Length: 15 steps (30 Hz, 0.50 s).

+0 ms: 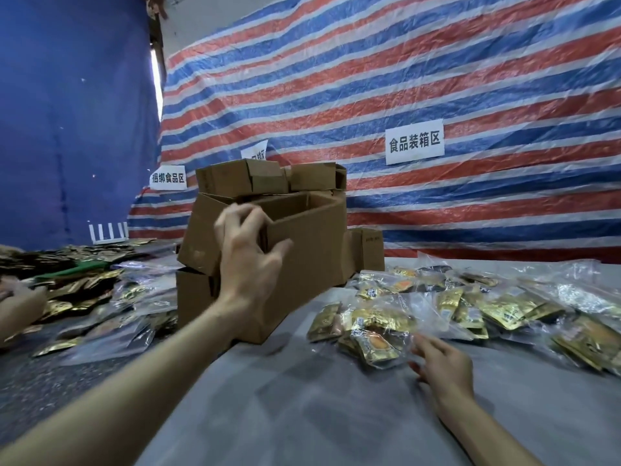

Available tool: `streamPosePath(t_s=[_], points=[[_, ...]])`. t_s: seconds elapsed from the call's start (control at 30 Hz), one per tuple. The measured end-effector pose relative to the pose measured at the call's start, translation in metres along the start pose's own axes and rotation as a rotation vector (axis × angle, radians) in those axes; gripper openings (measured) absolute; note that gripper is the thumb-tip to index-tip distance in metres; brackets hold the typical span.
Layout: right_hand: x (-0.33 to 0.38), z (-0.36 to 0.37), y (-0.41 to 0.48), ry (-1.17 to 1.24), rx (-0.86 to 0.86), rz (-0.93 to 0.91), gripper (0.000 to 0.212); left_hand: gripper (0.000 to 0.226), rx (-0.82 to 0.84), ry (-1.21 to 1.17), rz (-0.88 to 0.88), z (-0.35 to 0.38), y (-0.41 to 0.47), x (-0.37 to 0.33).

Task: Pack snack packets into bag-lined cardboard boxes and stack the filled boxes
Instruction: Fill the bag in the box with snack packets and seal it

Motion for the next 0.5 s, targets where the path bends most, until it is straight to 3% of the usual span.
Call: streamPosePath(t_s=[0.27, 0.4, 0.5], points=[[0.009, 0.001, -0.007, -0.026, 0.005, -0.016, 0.026, 0.029, 0.042, -0.06, 0.007, 0.022, -0.074, 0.012], [0.012, -0.003, -0.011, -0.043, -0.055, -0.019, 0.023, 0.037, 0.054, -0.073, -0.001, 0.03, -0.11, 0.009], [0.019, -0.003, -0.02, -0.056, -0.119, -0.029, 0.011, 0.032, 0.005, -0.079, -0.013, 0.03, -0.127, 0.01]])
Point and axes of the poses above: each hand's wrist, its own y-axis towards the middle knuckle, its own z-axis out of the palm, x = y × z, the point moved 5 cm from there along y, towards the middle knuckle, and after that the axes turned 12 degrees about y, right-handed, at the moved point
